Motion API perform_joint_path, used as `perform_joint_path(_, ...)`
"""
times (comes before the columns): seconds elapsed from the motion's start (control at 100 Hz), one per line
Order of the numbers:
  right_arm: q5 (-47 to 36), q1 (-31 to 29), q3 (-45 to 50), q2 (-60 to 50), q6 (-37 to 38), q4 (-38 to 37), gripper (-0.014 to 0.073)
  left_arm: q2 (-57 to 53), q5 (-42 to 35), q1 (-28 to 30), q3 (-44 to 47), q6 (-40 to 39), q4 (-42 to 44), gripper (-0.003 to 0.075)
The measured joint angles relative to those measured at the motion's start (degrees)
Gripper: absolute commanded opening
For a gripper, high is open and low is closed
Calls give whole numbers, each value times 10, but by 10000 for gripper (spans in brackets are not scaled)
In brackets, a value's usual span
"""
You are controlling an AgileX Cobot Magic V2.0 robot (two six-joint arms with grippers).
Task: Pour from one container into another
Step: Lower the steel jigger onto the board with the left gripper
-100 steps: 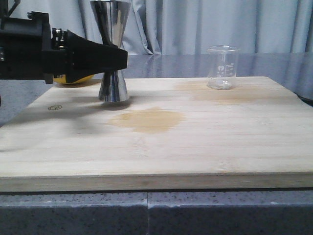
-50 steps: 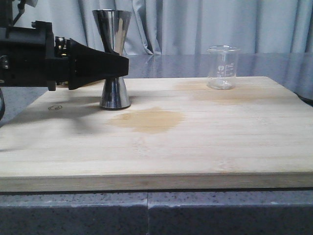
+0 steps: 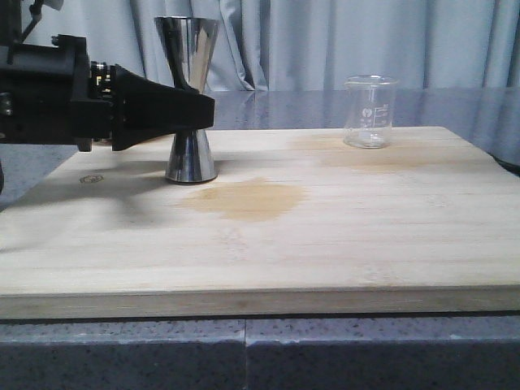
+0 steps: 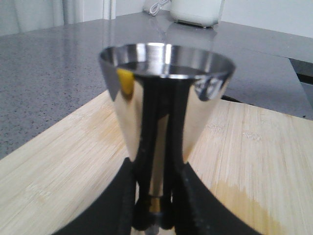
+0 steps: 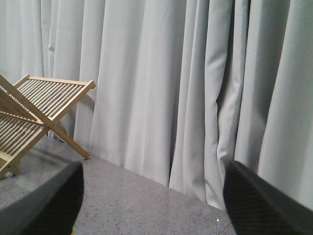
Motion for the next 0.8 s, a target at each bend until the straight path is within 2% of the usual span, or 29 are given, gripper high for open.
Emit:
perform_joint_path(0.44, 0, 0, 0, 0, 0, 0, 532, 0, -3, 0, 0, 0, 7, -14)
perform_joint_path(0.66, 0, 0, 0, 0, 0, 0, 532, 0, -4, 0, 0, 0, 8, 113)
perform_joint_path(0.8, 0, 0, 0, 0, 0, 0, 532, 0, -4, 0, 0, 0, 9, 159)
